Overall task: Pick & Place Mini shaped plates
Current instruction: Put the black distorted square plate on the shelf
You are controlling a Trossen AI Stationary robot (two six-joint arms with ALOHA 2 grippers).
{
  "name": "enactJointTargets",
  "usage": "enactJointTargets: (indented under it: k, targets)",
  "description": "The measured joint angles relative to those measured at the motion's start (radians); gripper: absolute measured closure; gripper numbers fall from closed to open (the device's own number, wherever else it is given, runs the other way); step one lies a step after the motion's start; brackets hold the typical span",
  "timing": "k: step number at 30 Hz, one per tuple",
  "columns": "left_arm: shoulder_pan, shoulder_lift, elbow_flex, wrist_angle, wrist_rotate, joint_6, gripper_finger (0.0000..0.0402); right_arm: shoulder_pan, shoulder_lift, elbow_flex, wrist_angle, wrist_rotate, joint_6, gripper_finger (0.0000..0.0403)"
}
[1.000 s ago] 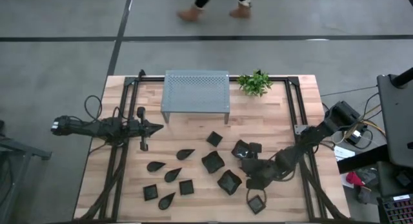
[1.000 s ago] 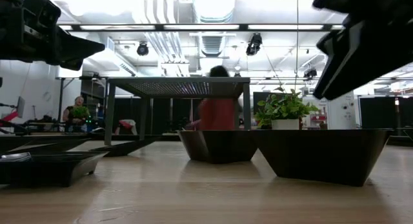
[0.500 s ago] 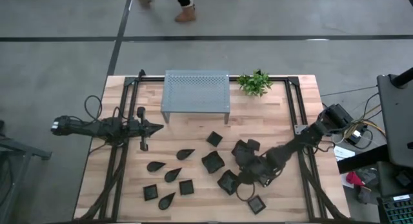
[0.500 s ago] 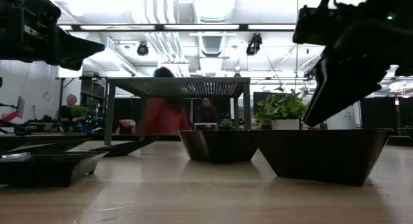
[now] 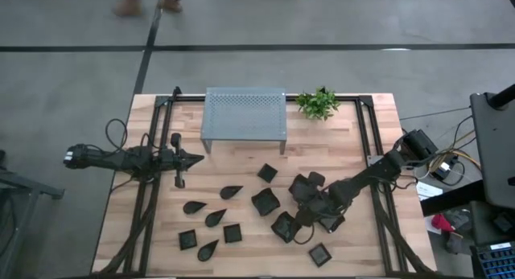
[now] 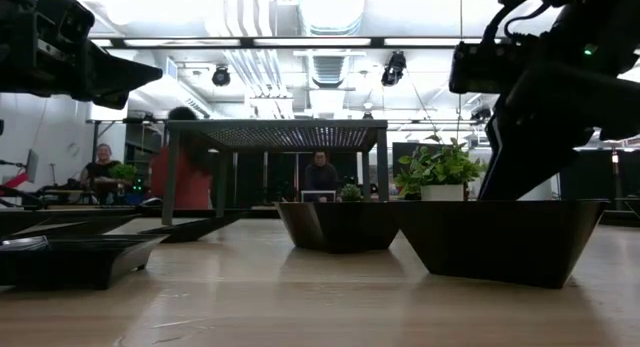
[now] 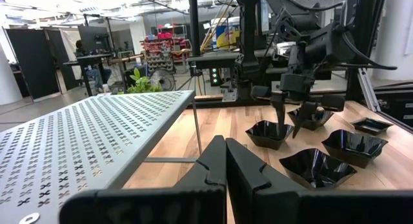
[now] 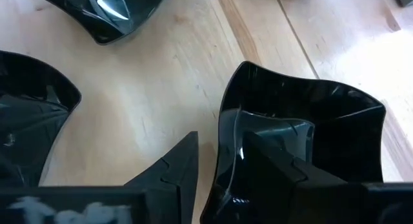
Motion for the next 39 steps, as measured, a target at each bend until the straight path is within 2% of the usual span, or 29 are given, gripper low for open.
enactJointTargets:
  k: [4, 11, 17, 29, 33, 39]
  targets:
    - [0.0, 0.0, 0.0, 0.0, 0.0, 0.0, 0.0401, -0.001, -0.003, -0.002, 0.0, -0.003, 0.01, 0.0314]
    - [0.0, 0.0, 0.0, 0.0, 0.0, 0.0, 0.0401, -0.001, -0.004, -0.004, -0.001, -0.002, -0.005, 0.0388]
    - [0.0, 0.0, 0.0, 0.0, 0.0, 0.0, 0.0401, -0.001, -0.013, 0.055, -0.003, 0.011, -0.129, 0.0394]
    - [0.0, 0.0, 0.0, 0.0, 0.0, 0.0, 0.0401, -0.054, -0.018, 0.362, -0.242, 0.274, -0.55, 0.0394]
    - [0.0, 0.0, 0.0, 0.0, 0.0, 0.0, 0.0401, -0.118, -0.018, 0.437, -0.243, 0.291, -0.676, 0.0394]
    - [0.0, 0.0, 0.0, 0.0, 0.0, 0.0, 0.0401, -0.253, -0.019, 0.477, -0.241, 0.286, -0.825, 0.0394]
